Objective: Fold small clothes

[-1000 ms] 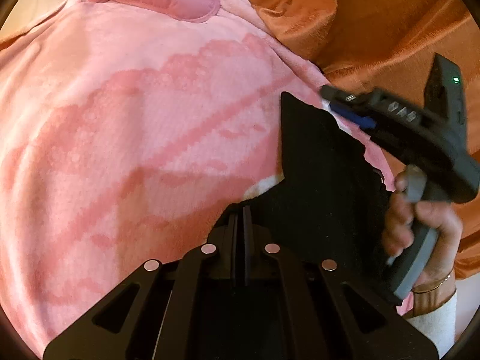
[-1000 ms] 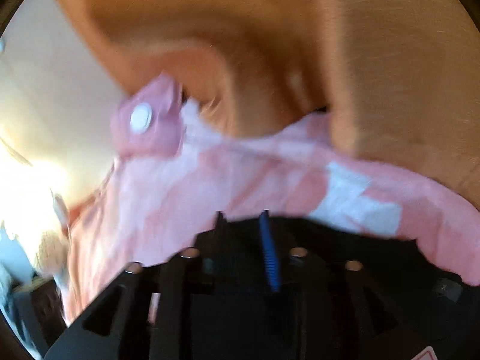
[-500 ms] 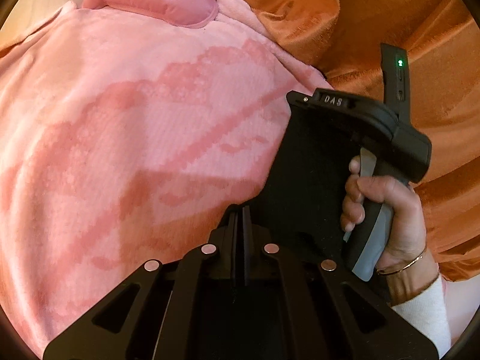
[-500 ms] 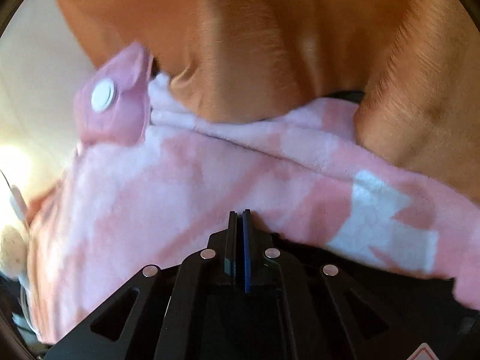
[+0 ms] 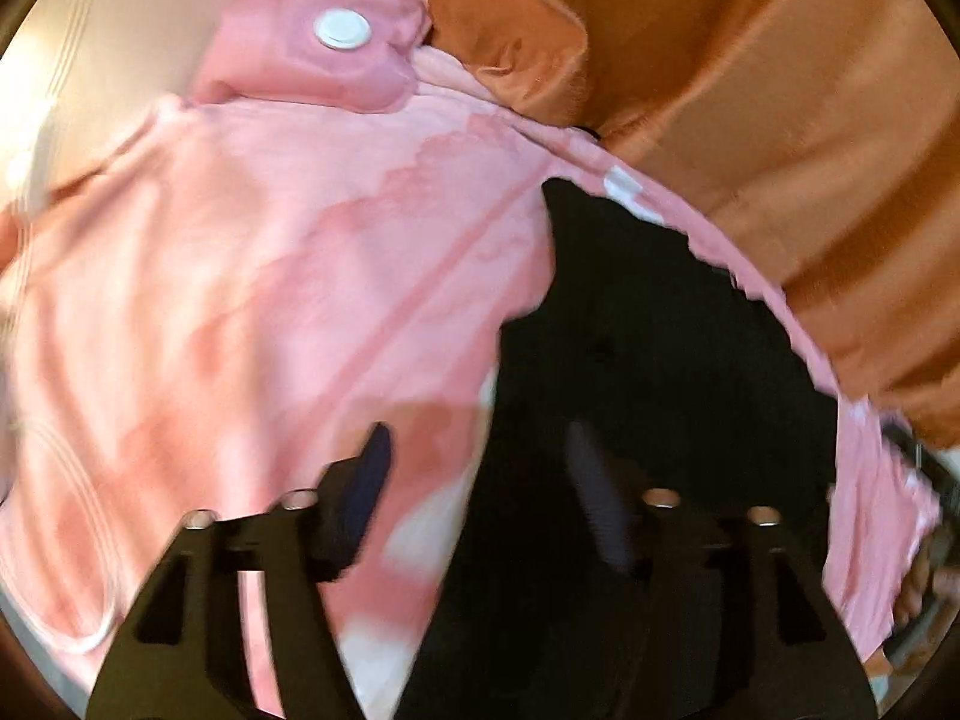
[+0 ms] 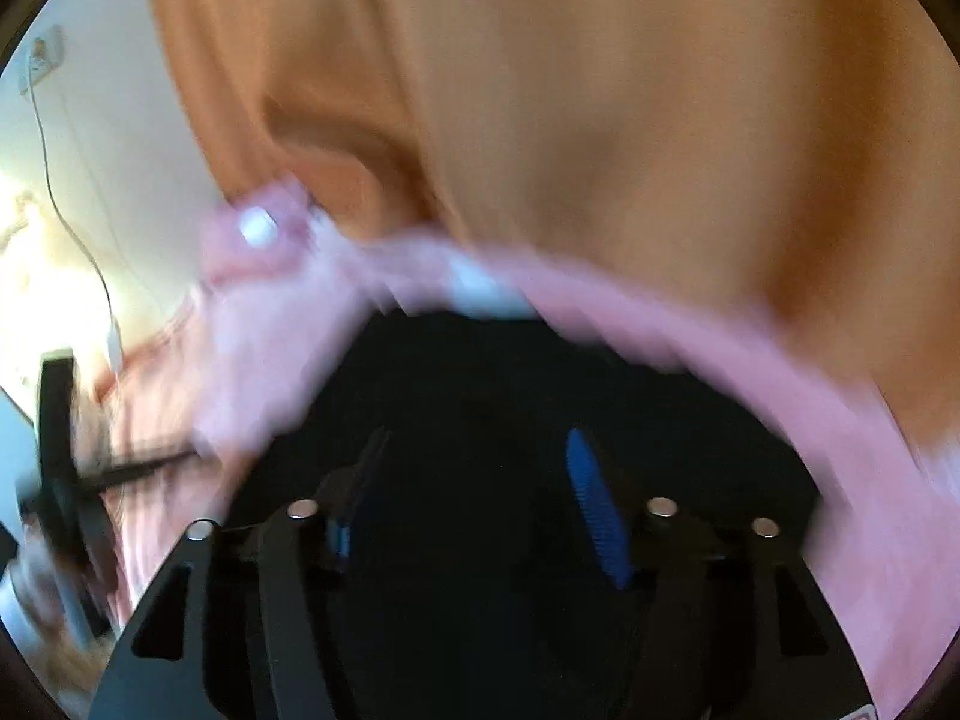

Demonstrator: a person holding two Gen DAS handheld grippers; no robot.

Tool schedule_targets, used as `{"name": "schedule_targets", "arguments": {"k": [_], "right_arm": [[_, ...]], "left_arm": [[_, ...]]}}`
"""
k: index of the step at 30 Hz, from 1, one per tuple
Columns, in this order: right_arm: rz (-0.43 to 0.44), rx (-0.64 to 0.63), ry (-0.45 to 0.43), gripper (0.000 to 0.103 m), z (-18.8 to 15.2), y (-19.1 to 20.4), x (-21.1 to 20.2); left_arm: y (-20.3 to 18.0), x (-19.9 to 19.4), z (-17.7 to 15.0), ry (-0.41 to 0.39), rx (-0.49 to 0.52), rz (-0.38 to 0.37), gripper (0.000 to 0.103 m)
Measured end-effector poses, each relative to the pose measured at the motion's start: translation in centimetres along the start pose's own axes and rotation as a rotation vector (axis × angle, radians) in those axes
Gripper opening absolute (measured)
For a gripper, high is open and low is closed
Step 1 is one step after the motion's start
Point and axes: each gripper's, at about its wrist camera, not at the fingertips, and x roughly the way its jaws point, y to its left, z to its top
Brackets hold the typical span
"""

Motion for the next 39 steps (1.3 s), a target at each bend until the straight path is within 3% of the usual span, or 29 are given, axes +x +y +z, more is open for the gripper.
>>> {"name": "schedule_targets", "arguments": {"k": [2, 3, 6, 7, 8, 9, 11, 13, 14, 15, 16, 17, 19, 24, 29, 33, 36, 39], "right_arm": [[-0.044, 0.122, 0.097, 0.063, -6.7, -3.2, -1.9], [-0.063, 0.211, 0.154, 0.064, -11.3, -4.6, -3.0], [-0.048, 0.403, 0.245, 0.064, -20.0, -6.7, -4.7], [-0.018, 0.465, 0.253, 0.064, -21.3, -6.6, -4.8], [0.035, 0.509, 0.249, 0.065, -22.3, -6.4, -4.7], [0.077, 0.526, 0.247, 0.065, -23.2, -5.9, -4.2], [0.008, 0.451, 0.191, 0.068, -23.3, -4.1, -4.2], [-0.036, 0.367, 0.156, 0.065, -23.0, -2.8, -4.2], [-0.063, 0.333, 0.133, 0.047, -22.8, -2.3, -4.1], [-0.065, 0.312, 0.133, 0.015, -22.5, -2.2, -3.9], [-0.027, 0.329, 0.138, 0.009, -22.3, -2.6, -3.8], [0.006, 0.375, 0.129, 0.008, -22.3, -3.5, -3.9], [0.054, 0.399, 0.086, 0.007, -21.8, -4.0, -5.5], [0.055, 0.334, 0.025, 0.006, -23.0, -3.7, -12.1], [0.019, 0.317, 0.136, 0.006, -28.6, -3.9, -16.7], [0.047, 0.328, 0.221, 0.006, -32.2, -3.2, -20.7], [0.096, 0.322, 0.123, 0.006, -29.8, -3.5, -25.3], [0.119, 0.292, -0.088, 0.006, -24.0, -6.5, -28.3]], "left_arm": [[0.9, -1.6, -3.6, 0.025, 0.034, 0.022, 0.077], [1.4, -1.9, -5.2, 0.054, 0.028, 0.027, 0.077], [3.1, -2.1, -10.2, 0.166, -0.026, 0.003, 0.077], [3.4, -2.6, -11.3, 0.140, -0.026, -0.003, 0.078], [3.3, -3.4, -12.1, 0.106, -0.004, 0.040, 0.083], [3.3, -3.4, -12.8, 0.128, -0.005, 0.046, 0.084], [3.2, -3.7, -13.6, 0.114, -0.014, 0.046, 0.083], [2.7, -3.6, -13.7, 0.109, 0.002, 0.063, 0.074], [2.3, -3.5, -13.7, 0.098, 0.021, 0.084, 0.060], [2.1, -3.5, -13.7, 0.094, 0.029, 0.090, 0.037], [2.1, -3.4, -13.6, 0.100, 0.026, 0.076, 0.025], [2.3, -3.4, -13.4, 0.120, 0.000, 0.034, 0.001], [2.6, -4.1, -13.6, 0.137, -0.052, -0.007, 0.002], [1.2, -9.9, -17.0, 0.119, -0.003, -0.085, 0.002], [0.4, -14.5, -23.7, 0.201, 0.034, -0.136, 0.002], [0.7, -18.6, -27.3, 0.250, -0.037, -0.175, 0.002], [0.0, -22.5, -24.1, 0.152, -0.056, -0.228, 0.002], [-1.6, -23.2, -16.9, -0.038, 0.047, -0.206, 0.002]]}}
